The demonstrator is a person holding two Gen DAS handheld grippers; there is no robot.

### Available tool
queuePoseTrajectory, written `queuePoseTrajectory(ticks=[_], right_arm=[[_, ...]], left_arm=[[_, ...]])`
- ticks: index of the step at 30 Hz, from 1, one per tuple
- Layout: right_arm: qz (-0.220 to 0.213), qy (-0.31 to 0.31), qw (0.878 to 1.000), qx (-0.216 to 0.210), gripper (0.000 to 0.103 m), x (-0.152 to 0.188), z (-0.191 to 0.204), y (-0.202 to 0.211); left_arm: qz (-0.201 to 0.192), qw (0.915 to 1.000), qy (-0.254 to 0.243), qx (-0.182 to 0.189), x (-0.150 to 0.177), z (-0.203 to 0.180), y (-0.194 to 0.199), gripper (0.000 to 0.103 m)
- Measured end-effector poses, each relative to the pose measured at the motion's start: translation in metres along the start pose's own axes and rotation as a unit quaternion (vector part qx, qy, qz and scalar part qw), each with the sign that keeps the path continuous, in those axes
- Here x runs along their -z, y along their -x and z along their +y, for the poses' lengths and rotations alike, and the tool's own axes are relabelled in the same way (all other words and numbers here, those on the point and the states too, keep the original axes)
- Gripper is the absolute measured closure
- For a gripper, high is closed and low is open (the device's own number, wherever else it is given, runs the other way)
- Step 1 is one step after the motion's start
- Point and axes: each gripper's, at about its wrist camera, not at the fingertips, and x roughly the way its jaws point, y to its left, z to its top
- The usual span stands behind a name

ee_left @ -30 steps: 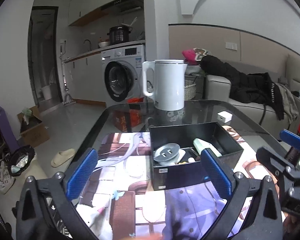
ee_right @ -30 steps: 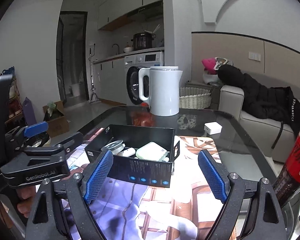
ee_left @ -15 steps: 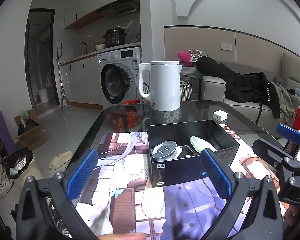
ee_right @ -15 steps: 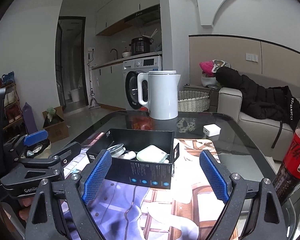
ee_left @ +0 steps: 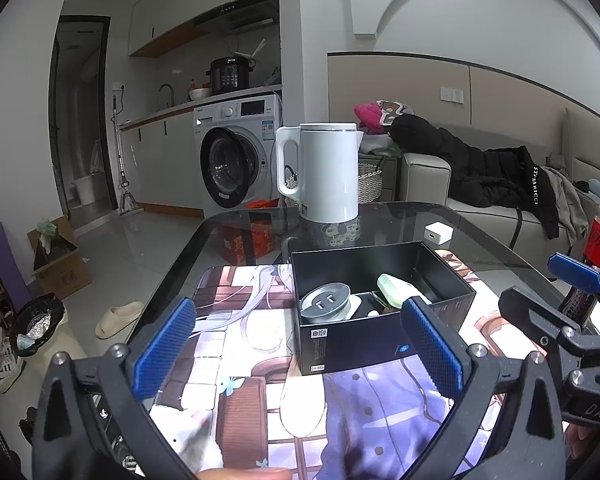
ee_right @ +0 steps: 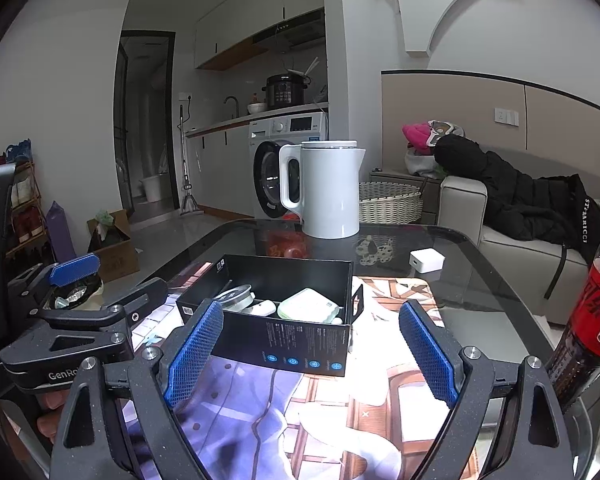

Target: Organize rigid objects

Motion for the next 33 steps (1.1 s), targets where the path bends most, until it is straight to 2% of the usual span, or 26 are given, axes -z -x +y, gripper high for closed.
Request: queuePoseTrajectory(ticks=[33], right_arm=[[0.003,0.007,1.000,-0.006,0.012,0.0027,0.0014,-0.0032]], left_arm=[[0.001,1.0000,0.002,0.001,0.0010,-0.0031,-0.0004,0.000]])
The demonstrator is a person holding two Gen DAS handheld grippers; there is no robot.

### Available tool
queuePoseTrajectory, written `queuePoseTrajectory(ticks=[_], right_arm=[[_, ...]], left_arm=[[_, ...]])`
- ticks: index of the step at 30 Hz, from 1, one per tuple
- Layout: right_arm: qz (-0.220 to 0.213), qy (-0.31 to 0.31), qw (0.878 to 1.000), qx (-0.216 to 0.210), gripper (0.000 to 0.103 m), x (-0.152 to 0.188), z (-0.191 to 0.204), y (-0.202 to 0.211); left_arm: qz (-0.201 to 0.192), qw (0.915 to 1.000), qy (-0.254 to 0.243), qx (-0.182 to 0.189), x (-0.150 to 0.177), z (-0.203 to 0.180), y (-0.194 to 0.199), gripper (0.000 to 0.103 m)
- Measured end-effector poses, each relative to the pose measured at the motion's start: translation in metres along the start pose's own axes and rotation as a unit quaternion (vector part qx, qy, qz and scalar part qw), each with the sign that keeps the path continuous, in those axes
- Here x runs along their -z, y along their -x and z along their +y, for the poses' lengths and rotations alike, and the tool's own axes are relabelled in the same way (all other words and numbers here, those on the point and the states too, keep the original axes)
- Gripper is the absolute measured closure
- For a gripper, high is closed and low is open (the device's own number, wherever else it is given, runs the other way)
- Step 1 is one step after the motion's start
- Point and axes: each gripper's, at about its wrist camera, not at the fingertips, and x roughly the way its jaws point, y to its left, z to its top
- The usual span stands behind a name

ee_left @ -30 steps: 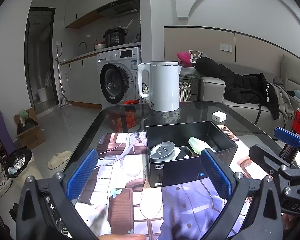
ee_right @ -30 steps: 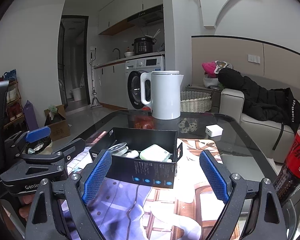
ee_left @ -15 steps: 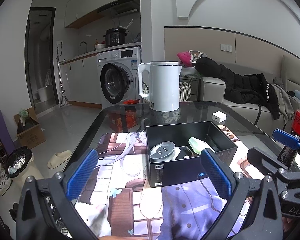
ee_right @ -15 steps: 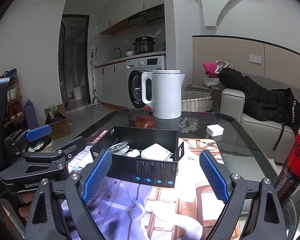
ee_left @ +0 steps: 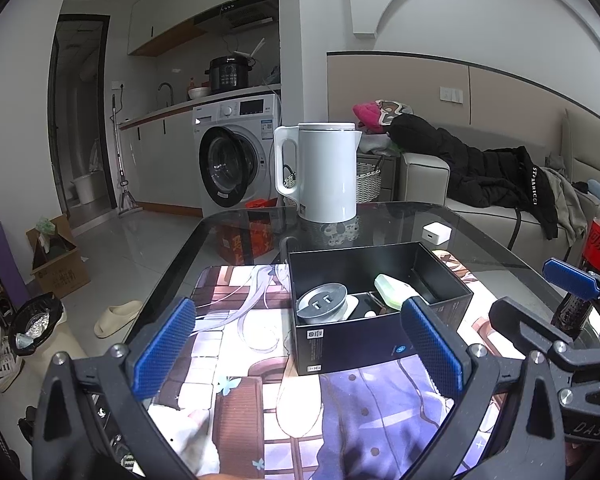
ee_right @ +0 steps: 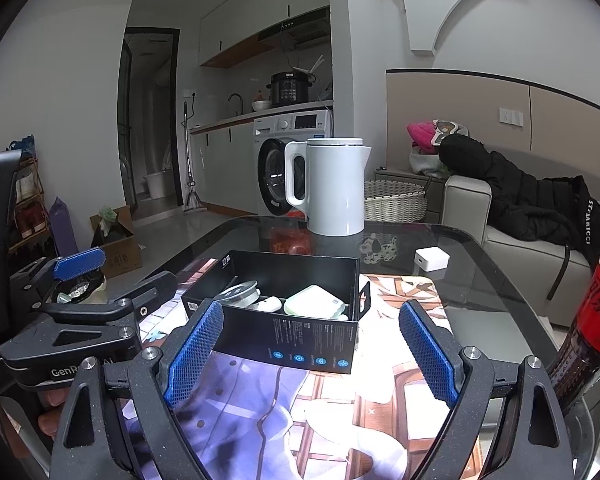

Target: Organize rigid objects

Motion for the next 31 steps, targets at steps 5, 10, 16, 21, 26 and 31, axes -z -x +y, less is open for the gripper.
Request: queuePoseTrajectory(ticks=[5,10,16,21,26,31], right_arm=[[-0.002,0.002,1.000,0.000,0.012,0.0005,0.0003,0.0011],[-0.002,0.002,1.000,-0.001,0.012,0.0008,0.0005,0.0012],[-0.002,0.005,1.000,-0.003,0.012,0.0011,0.0013,0.0003],[0.002,0.006,1.000,-0.004,0.012,0.0013,0.0018,-0.0010],[0.001,0.007,1.000,-0.004,0.012,0.0011,0.0019,-0.0013],[0.002,0.008,1.000,-0.005,0.012,0.0017,0.0020,-0.0015]], left_arm=[[0.001,1.0000,-0.001,0.001,-0.0001,0.0000,-0.0001,0.000],[0.002,1.0000,-0.001,-0.001,0.0001,0.0000,-0.0011,0.000],[0.003,1.0000,-0.001,-0.001,0.0000,-0.0003,-0.0018,0.000],[0.005,1.0000,-0.002,-0.001,0.0002,-0.0002,-0.0031,0.000],[0.005,1.0000,-0.003,-0.002,0.0002,-0.0006,-0.0032,0.000],[0.005,1.0000,-0.003,-0.004,0.0005,-0.0005,-0.0027,0.000]])
